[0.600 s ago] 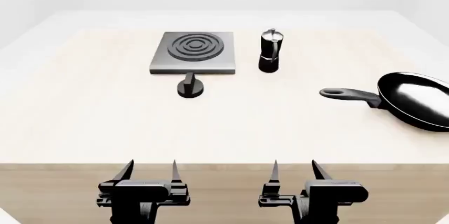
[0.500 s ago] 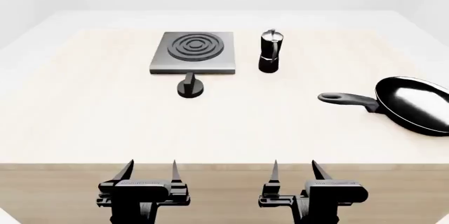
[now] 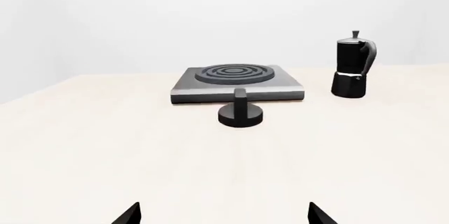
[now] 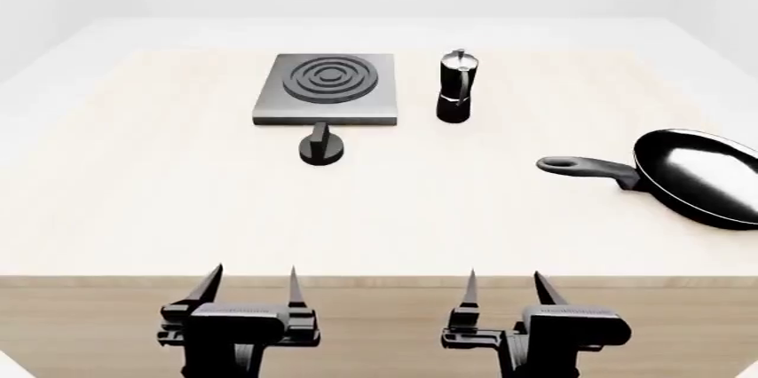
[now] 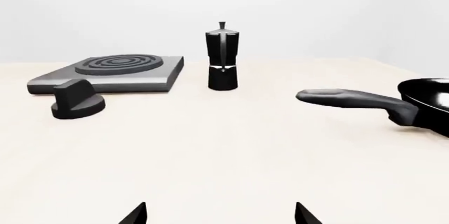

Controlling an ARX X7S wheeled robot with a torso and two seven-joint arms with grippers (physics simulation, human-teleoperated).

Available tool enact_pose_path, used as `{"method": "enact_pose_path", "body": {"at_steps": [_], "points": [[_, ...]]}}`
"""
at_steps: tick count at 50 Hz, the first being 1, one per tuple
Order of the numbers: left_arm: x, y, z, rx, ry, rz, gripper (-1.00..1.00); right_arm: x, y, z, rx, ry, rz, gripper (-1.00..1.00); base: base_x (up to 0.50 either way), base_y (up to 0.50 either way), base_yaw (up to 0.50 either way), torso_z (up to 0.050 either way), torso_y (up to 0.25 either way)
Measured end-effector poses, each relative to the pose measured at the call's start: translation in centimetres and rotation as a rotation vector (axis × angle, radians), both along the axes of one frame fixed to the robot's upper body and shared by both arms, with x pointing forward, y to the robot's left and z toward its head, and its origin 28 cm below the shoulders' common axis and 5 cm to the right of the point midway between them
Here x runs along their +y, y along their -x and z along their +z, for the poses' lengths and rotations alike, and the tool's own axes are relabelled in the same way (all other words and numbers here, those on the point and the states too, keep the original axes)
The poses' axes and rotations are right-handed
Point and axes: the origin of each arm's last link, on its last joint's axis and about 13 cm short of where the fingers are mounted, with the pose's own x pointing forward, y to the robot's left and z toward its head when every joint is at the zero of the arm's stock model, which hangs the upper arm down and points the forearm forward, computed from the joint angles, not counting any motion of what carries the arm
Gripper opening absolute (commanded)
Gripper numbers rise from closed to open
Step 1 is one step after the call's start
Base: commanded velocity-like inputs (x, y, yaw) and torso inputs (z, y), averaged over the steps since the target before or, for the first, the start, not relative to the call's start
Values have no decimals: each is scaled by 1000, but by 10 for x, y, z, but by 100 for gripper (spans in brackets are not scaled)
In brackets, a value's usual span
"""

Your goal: Put the frying pan on the stove.

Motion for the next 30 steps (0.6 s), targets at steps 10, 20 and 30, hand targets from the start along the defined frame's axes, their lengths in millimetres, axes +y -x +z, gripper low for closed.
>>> {"method": "enact_pose_path", "body": {"at_steps": [10, 20, 30], "points": [[1, 3, 30, -102, 14, -9, 100, 1, 2, 34, -89, 5, -21, 100, 0, 0, 0, 0, 0], [-1, 13, 75, -236, 28, -29, 100, 4, 10, 80, -213, 19, -20, 100, 0, 0, 0, 0, 0], [-1, 31, 121, -364, 69, -46, 100, 8, 21, 118, -312, 43, -1, 100, 0, 0, 0, 0, 0]]}}
